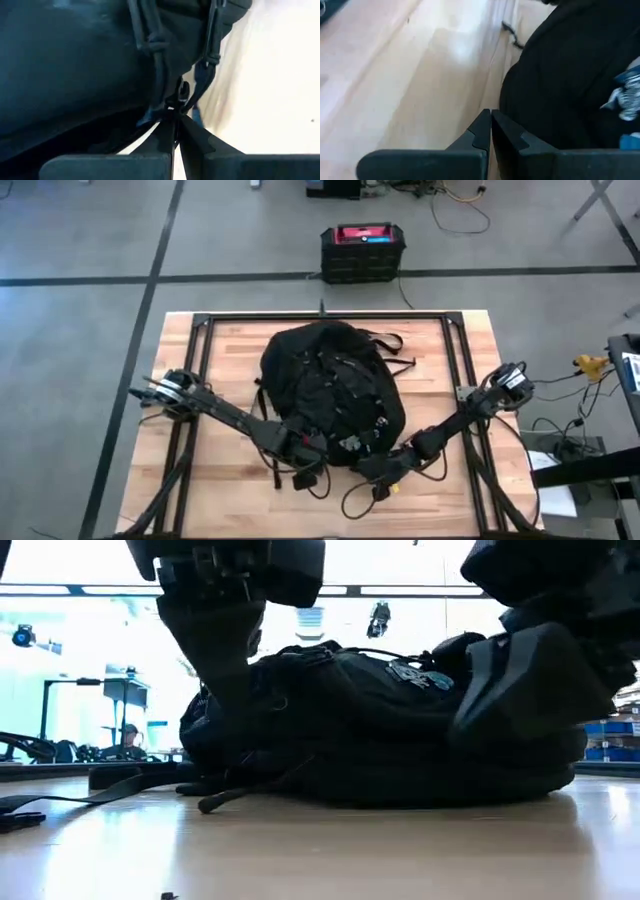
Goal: Unpack backpack
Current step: Close the black backpack
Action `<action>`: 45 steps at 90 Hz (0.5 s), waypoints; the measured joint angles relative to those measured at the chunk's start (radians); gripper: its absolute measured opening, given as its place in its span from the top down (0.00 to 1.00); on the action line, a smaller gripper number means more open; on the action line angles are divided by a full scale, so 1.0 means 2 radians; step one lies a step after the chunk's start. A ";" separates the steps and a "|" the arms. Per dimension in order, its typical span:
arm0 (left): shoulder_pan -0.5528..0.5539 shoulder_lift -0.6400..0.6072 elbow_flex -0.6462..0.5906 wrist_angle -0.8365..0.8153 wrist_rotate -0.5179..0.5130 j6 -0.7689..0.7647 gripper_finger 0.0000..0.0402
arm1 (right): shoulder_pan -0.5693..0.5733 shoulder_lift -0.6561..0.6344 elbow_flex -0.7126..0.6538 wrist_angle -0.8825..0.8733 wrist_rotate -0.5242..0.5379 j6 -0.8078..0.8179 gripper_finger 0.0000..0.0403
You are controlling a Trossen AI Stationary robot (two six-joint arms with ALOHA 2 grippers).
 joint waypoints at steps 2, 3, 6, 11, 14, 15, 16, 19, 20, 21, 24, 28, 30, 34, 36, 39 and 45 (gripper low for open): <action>0.000 0.000 0.000 0.006 0.000 0.000 1.00 | 0.002 -0.006 0.000 -0.001 0.007 -0.004 1.00; -0.001 0.000 0.000 0.010 -0.001 0.001 1.00 | 0.003 -0.009 0.000 -0.001 0.010 -0.006 1.00; -0.001 0.000 0.000 0.020 -0.001 0.003 1.00 | 0.006 -0.015 0.001 0.000 0.015 -0.013 1.00; -0.003 0.000 -0.004 0.046 -0.007 0.008 1.00 | 0.008 -0.029 0.005 -0.002 0.020 -0.028 1.00; -0.004 0.000 -0.006 0.071 -0.009 0.012 1.00 | 0.008 -0.037 0.010 0.002 0.023 -0.038 1.00; -0.004 0.000 -0.006 0.080 -0.010 0.014 1.00 | 0.008 -0.040 0.011 0.003 0.024 -0.041 1.00; -0.004 0.000 -0.006 0.089 -0.010 0.016 1.00 | 0.008 -0.042 0.013 0.004 0.024 -0.043 1.00; -0.006 0.001 -0.007 0.120 -0.010 0.024 1.00 | 0.008 -0.048 0.017 0.011 0.024 -0.052 1.00; -0.006 0.001 -0.007 0.131 -0.011 0.027 1.00 | 0.008 -0.050 0.018 0.012 0.025 -0.055 1.00; -0.007 0.001 -0.007 0.142 -0.012 0.031 1.00 | 0.008 -0.051 0.019 0.013 0.026 -0.057 1.00; -0.008 0.001 -0.006 0.173 -0.014 0.041 1.00 | 0.010 -0.055 0.021 0.013 0.026 -0.064 1.00; -0.010 0.001 -0.004 0.200 -0.016 0.056 1.00 | 0.012 -0.060 0.023 0.008 0.026 -0.075 1.00; -0.011 0.001 -0.003 0.207 -0.016 0.063 1.00 | 0.014 -0.062 0.024 0.007 0.027 -0.079 1.00; -0.014 0.001 -0.002 0.214 -0.020 0.075 1.00 | 0.018 -0.067 0.028 0.008 0.027 -0.090 1.00; -0.016 0.001 -0.002 0.217 -0.024 0.079 1.00 | 0.019 -0.070 0.030 0.007 0.028 -0.094 1.00; -0.018 0.001 -0.002 0.218 -0.032 0.082 1.00 | 0.020 -0.074 0.032 0.005 0.030 -0.100 1.00; -0.019 0.000 -0.014 0.221 -0.041 0.079 1.00 | 0.019 -0.079 0.033 0.000 0.041 -0.103 1.00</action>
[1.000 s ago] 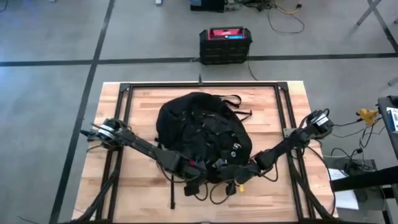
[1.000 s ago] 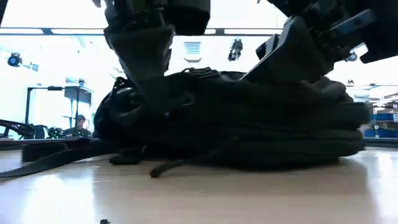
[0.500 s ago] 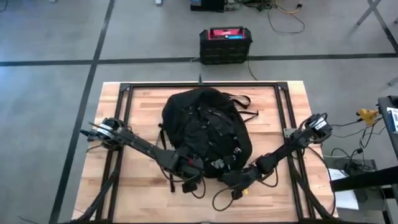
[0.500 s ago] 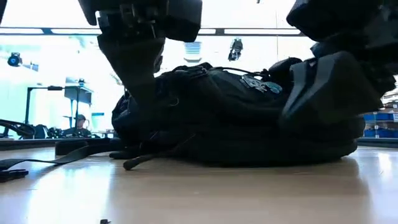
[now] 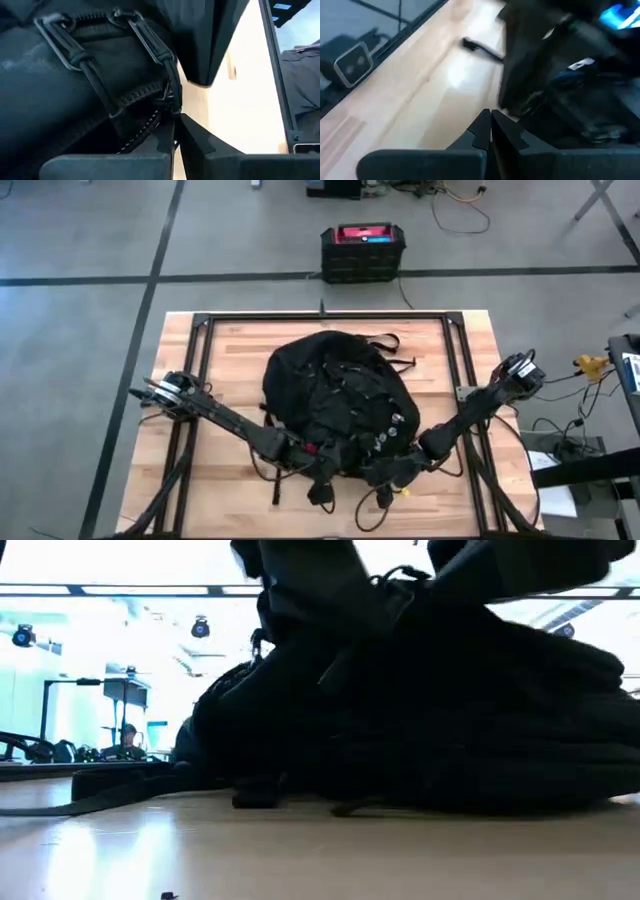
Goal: Unpack backpack
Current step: Close the black backpack
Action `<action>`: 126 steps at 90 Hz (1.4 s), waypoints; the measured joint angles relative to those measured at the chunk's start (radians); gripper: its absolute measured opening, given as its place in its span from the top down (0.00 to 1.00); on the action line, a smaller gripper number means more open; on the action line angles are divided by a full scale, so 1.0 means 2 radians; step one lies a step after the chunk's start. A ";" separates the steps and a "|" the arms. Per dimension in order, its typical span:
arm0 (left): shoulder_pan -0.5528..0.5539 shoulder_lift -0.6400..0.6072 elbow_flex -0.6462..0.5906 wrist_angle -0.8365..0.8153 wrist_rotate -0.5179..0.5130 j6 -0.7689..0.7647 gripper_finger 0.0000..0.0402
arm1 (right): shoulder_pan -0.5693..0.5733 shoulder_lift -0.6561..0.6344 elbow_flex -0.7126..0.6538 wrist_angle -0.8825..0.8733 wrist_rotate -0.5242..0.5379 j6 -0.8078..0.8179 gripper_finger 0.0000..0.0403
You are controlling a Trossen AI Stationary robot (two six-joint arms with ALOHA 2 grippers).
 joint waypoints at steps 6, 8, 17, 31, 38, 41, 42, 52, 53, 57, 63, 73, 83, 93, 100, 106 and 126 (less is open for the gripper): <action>0.000 0.002 -0.023 0.005 -0.001 -0.024 1.00 | -0.002 0.000 0.000 -0.018 0.026 -0.001 1.00; 0.000 0.004 -0.032 0.010 -0.001 -0.032 1.00 | -0.003 0.000 0.000 -0.026 0.036 -0.001 1.00; -0.003 0.009 -0.067 0.060 -0.005 -0.050 1.00 | -0.011 0.000 0.000 -0.058 0.080 0.000 1.00; -0.020 0.009 -0.079 0.124 -0.040 -0.051 1.00 | -0.034 0.008 -0.001 -0.082 0.064 0.040 1.00; -0.030 0.010 -0.079 0.113 -0.066 -0.051 1.00 | -0.041 0.019 -0.002 -0.077 0.038 0.048 1.00; -0.033 0.010 -0.081 0.111 -0.073 -0.054 1.00 | -0.044 0.025 -0.002 -0.075 0.030 0.052 1.00; -0.034 0.010 -0.082 0.110 -0.075 -0.056 1.00 | -0.044 0.027 -0.002 -0.075 0.030 0.053 1.00; -0.040 0.009 -0.108 0.103 -0.079 -0.107 1.00 | -0.044 0.044 -0.003 -0.071 0.023 0.065 1.00; -0.041 0.009 -0.111 0.102 -0.080 -0.112 1.00 | -0.044 0.046 -0.003 -0.069 0.022 0.066 1.00; -0.043 0.010 -0.125 0.104 -0.085 -0.133 1.00 | -0.044 0.049 -0.004 -0.063 0.022 0.073 1.00; -0.049 0.009 -0.142 0.105 -0.091 -0.160 1.00 | -0.044 0.050 -0.007 -0.060 0.014 0.082 1.00; -0.056 0.005 -0.161 0.100 -0.095 -0.189 1.00 | -0.044 0.049 -0.011 -0.060 0.007 0.091 1.00; -0.060 -0.006 -0.168 0.081 -0.086 -0.197 1.00 | -0.044 0.049 -0.011 -0.064 0.005 0.092 1.00; -0.064 -0.038 -0.168 0.047 -0.094 -0.197 1.00 | -0.044 0.048 -0.011 -0.066 0.004 0.092 1.00; -0.074 -0.063 -0.172 0.002 -0.117 -0.188 1.00 | -0.043 0.047 -0.012 -0.073 0.006 0.092 1.00; -0.079 -0.081 -0.173 0.009 -0.137 -0.175 1.00 | -0.043 0.044 -0.013 -0.076 0.007 0.092 1.00; -0.077 -0.097 -0.176 0.039 -0.169 -0.152 1.00 | -0.041 0.028 -0.015 -0.084 0.003 0.089 1.00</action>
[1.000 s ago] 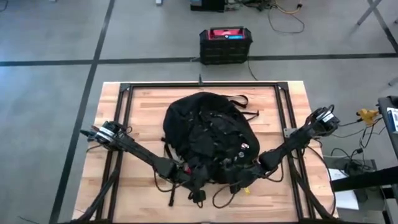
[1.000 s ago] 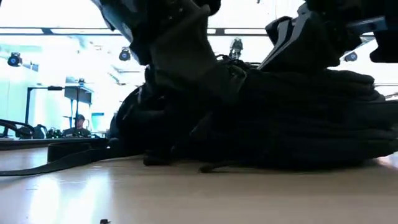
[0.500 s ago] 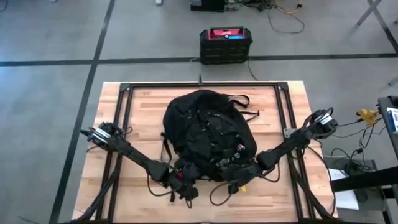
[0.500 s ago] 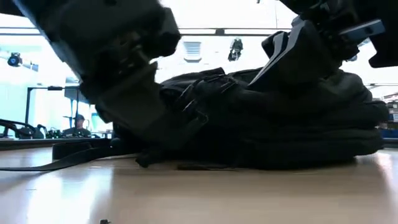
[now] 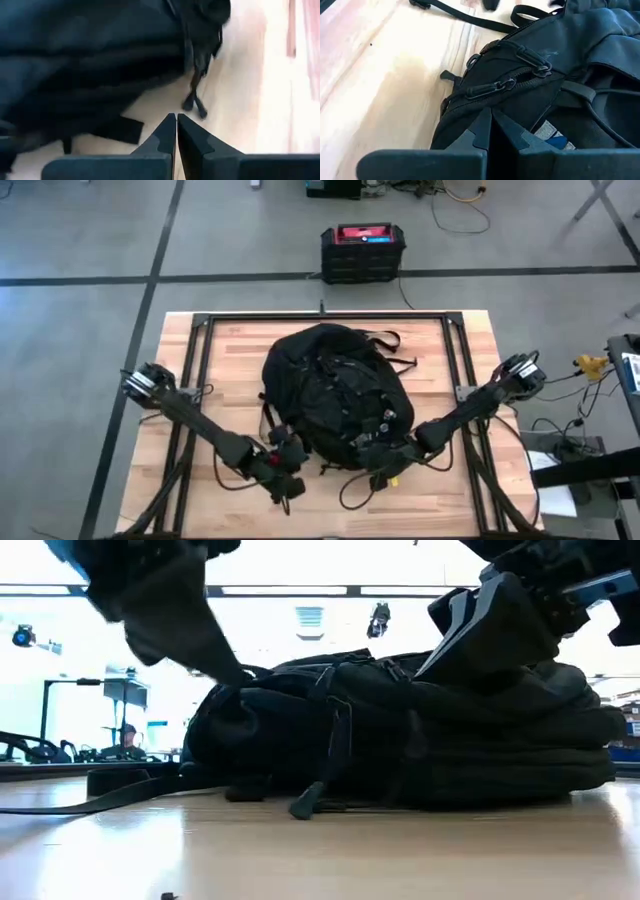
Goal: Unpack backpack
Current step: Close the black backpack
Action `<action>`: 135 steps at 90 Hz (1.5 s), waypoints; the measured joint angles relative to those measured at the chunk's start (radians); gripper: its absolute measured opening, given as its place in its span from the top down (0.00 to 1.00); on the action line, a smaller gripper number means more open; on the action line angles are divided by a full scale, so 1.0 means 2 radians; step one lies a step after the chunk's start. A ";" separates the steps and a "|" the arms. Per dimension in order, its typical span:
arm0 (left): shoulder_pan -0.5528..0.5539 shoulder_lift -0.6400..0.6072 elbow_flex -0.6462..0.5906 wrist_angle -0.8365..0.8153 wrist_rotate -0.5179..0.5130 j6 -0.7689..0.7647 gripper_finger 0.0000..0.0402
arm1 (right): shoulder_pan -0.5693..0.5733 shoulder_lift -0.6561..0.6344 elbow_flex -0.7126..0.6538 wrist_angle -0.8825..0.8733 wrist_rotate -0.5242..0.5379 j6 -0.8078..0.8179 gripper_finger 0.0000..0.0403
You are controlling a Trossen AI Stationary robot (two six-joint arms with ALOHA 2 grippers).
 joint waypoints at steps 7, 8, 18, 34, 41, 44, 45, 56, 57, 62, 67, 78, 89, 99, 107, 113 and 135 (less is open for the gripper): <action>0.000 0.016 0.003 0.075 -0.001 0.025 1.00 | 0.000 -0.001 0.000 -0.001 -0.002 -0.002 1.00; 0.000 0.019 0.003 0.085 -0.001 0.029 1.00 | 0.000 -0.001 0.000 -0.002 -0.002 -0.002 1.00; 0.001 0.059 0.002 0.179 -0.001 0.048 1.00 | 0.000 -0.001 0.000 -0.003 -0.001 -0.005 1.00; 0.002 0.102 0.002 0.180 0.003 0.001 0.96 | 0.001 -0.001 0.000 -0.003 -0.001 -0.005 1.00; 0.003 0.108 0.001 0.169 -0.002 -0.004 0.90 | 0.001 -0.001 0.000 -0.003 0.000 -0.005 1.00; 0.003 0.108 0.002 0.173 -0.013 0.002 0.87 | 0.001 -0.001 0.000 -0.003 0.000 -0.005 1.00; 0.003 0.108 0.002 0.174 -0.017 0.006 0.86 | 0.001 -0.001 0.000 -0.003 0.000 -0.005 1.00; 0.008 0.107 -0.002 0.186 -0.038 0.022 0.74 | 0.001 -0.001 0.000 -0.003 0.000 -0.004 1.00; 0.009 0.107 -0.004 0.189 -0.038 0.022 0.73 | 0.001 -0.001 0.000 -0.003 0.000 -0.004 1.00; 0.016 0.108 -0.011 0.214 -0.030 0.030 0.68 | 0.001 -0.001 0.000 -0.002 0.000 -0.004 1.00; 0.023 0.115 -0.015 0.259 -0.015 0.045 0.63 | 0.002 -0.001 0.000 -0.002 0.000 -0.003 1.00; 0.036 0.141 -0.018 0.318 -0.008 0.072 0.54 | 0.001 -0.001 -0.001 0.003 0.000 -0.003 1.00; 0.046 0.159 -0.018 0.337 -0.004 0.070 0.49 | 0.002 -0.001 -0.001 0.003 0.001 -0.003 1.00; 0.048 0.162 -0.018 0.337 -0.005 0.063 0.49 | 0.002 -0.001 -0.001 0.003 0.002 -0.004 1.00; 0.049 0.159 -0.016 0.337 -0.005 0.065 0.55 | 0.001 -0.001 -0.001 0.003 0.002 -0.006 1.00; 0.049 0.156 -0.015 0.341 -0.005 0.071 0.64 | 0.001 -0.001 -0.001 0.003 0.001 -0.007 1.00; 0.048 0.138 -0.012 0.300 0.007 0.069 0.98 | 0.006 -0.001 -0.001 -0.001 0.000 -0.010 1.00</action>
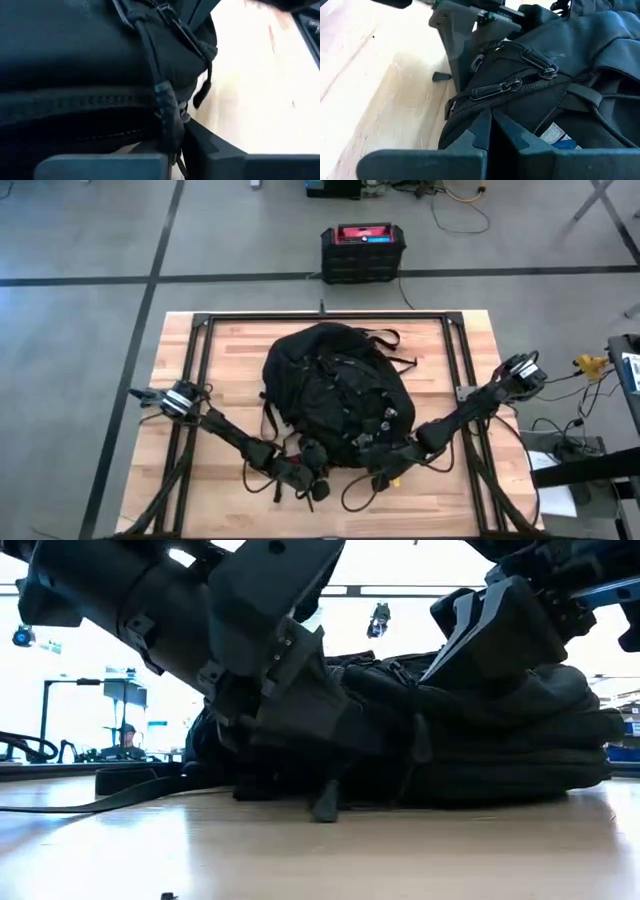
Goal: Unpack backpack
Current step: Close the black backpack
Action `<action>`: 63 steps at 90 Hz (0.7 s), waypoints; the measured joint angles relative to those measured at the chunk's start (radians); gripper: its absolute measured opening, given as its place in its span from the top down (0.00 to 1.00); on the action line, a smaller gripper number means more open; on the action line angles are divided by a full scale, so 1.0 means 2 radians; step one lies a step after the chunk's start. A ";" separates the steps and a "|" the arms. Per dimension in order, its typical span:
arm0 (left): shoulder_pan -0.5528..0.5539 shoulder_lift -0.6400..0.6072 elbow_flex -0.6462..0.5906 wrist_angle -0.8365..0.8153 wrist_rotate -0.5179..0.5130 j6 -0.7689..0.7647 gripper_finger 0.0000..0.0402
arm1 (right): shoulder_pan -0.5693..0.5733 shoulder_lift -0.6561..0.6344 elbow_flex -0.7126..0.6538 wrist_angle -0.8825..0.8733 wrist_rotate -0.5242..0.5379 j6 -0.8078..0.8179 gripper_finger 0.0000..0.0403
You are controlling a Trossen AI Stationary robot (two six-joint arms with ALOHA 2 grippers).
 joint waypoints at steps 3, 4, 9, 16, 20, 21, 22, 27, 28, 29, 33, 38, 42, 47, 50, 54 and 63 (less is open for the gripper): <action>-0.001 -0.005 0.000 -0.017 0.001 -0.005 0.99 | 0.001 0.000 0.000 -0.002 0.000 -0.001 1.00; -0.001 -0.008 0.000 -0.023 0.001 -0.006 0.99 | 0.002 0.000 0.000 -0.003 0.000 -0.001 1.00; -0.003 -0.023 0.001 -0.054 0.002 -0.011 0.99 | 0.006 0.000 0.000 -0.011 -0.001 -0.001 1.00; -0.007 -0.049 0.001 -0.097 -0.001 -0.012 1.00 | 0.009 0.000 -0.001 -0.024 0.001 0.003 1.00; -0.008 -0.064 0.000 -0.124 -0.002 -0.012 1.00 | 0.010 0.001 -0.001 -0.029 0.001 0.009 1.00; -0.009 -0.069 0.000 -0.129 -0.002 -0.012 1.00 | 0.010 0.001 -0.001 -0.030 0.000 0.010 1.00; -0.009 -0.073 0.000 -0.134 -0.003 -0.012 1.00 | 0.010 0.001 -0.002 -0.031 0.000 0.011 1.00; -0.011 -0.094 0.000 -0.163 -0.004 -0.012 1.00 | 0.011 0.001 -0.004 -0.032 0.001 0.019 1.00; -0.011 -0.098 0.000 -0.168 -0.005 -0.012 1.00 | 0.011 0.001 -0.004 -0.032 0.000 0.020 1.00; -0.012 -0.101 0.000 -0.173 -0.005 -0.012 1.00 | 0.011 0.001 -0.005 -0.032 0.000 0.021 1.00; -0.012 -0.115 0.000 -0.191 -0.007 -0.012 1.00 | 0.011 0.000 -0.006 -0.031 0.000 0.023 1.00; -0.013 -0.128 0.000 -0.210 -0.006 -0.012 1.00 | 0.011 0.000 -0.006 -0.030 0.001 0.023 1.00; -0.013 -0.138 0.000 -0.224 -0.006 -0.012 1.00 | 0.011 0.000 -0.006 -0.029 0.001 0.025 1.00; -0.013 -0.149 0.000 -0.240 -0.004 -0.012 1.00 | 0.011 -0.001 -0.006 -0.031 0.000 0.025 1.00; -0.013 -0.155 0.000 -0.247 -0.005 -0.012 1.00 | 0.012 -0.002 -0.007 -0.033 -0.002 0.024 1.00; -0.013 -0.160 0.000 -0.252 -0.008 -0.013 1.00 | 0.014 -0.005 -0.007 -0.039 -0.006 0.021 1.00; -0.014 -0.163 -0.001 -0.234 -0.014 -0.011 1.00 | 0.019 -0.014 -0.007 -0.052 -0.012 0.011 1.00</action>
